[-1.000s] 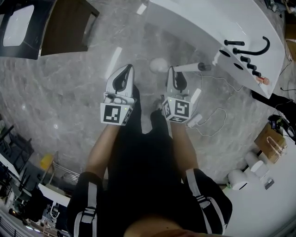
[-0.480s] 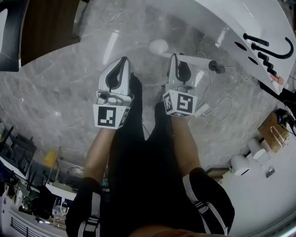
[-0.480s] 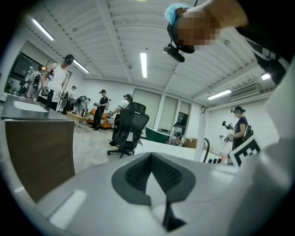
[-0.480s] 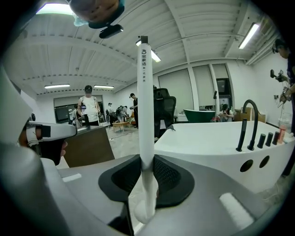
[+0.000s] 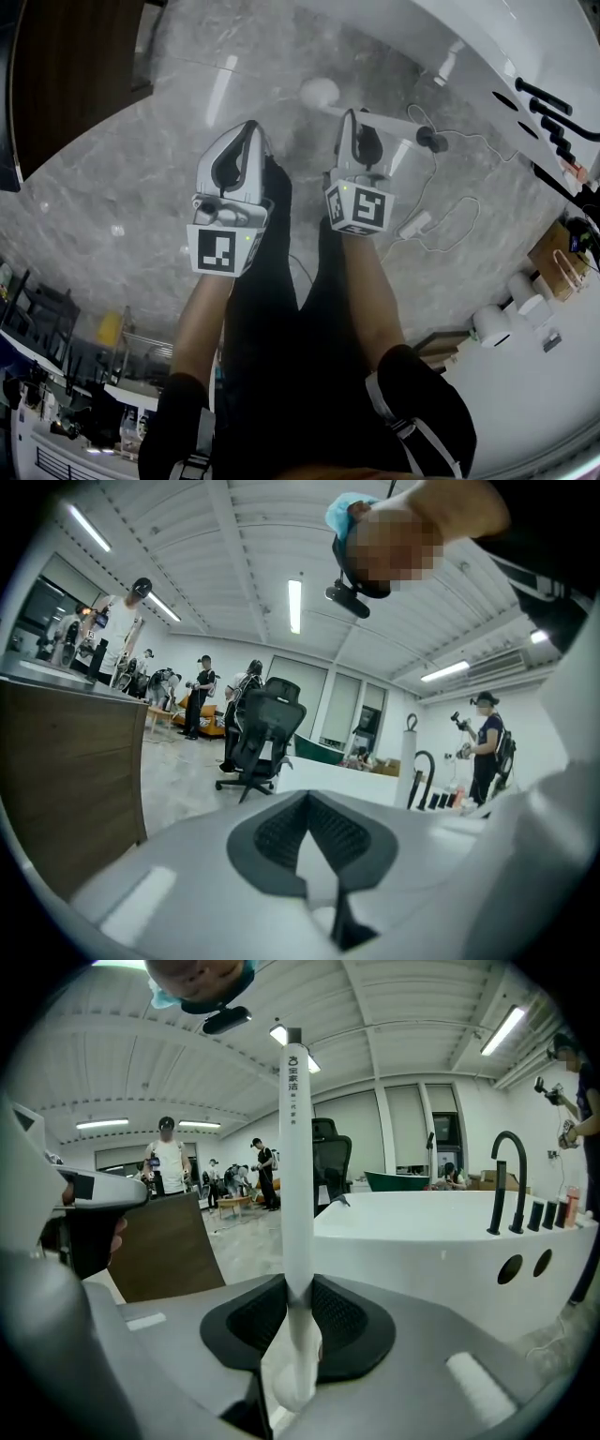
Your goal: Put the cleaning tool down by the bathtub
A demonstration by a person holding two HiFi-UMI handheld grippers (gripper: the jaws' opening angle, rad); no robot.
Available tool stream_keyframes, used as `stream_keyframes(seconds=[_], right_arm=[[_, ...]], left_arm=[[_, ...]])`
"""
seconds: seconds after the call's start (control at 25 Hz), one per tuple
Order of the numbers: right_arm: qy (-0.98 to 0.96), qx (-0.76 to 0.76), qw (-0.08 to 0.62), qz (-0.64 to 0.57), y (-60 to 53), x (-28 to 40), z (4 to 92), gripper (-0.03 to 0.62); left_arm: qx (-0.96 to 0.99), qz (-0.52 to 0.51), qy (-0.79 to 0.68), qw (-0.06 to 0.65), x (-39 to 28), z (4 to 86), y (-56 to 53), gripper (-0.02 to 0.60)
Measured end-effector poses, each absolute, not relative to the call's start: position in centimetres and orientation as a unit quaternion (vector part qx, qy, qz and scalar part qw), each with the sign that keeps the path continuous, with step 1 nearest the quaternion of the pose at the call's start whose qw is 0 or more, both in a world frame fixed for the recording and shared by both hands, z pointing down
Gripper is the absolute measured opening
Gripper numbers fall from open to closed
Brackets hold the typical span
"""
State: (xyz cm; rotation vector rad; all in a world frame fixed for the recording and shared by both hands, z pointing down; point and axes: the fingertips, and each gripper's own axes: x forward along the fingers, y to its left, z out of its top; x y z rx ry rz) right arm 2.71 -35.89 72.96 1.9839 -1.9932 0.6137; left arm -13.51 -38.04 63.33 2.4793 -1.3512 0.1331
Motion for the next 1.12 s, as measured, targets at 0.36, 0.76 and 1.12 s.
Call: stream_keyframes(seconds=[0.36,0.76,1.12], right_arm=[[-0.668,0.693,0.154,0.223,-38.6,2.6,80.7,0.084],[-0.642,0.710,0.172,0.234,-41.5,2.7,90.0,0.084],[-0.611,0.718,0.192,0.272,-42.3,2.9,98.5,0.083]], left_arm=[[0.872,0.050,-0.461,0.159,-14.3,67.9,-40.8,0.009],[0.879,0.051,-0.445,0.166,-14.4,73.3,-43.8,0.009],[0.880,0.051,-0.441,0.168,-14.8,75.8,-44.8,0.008]])
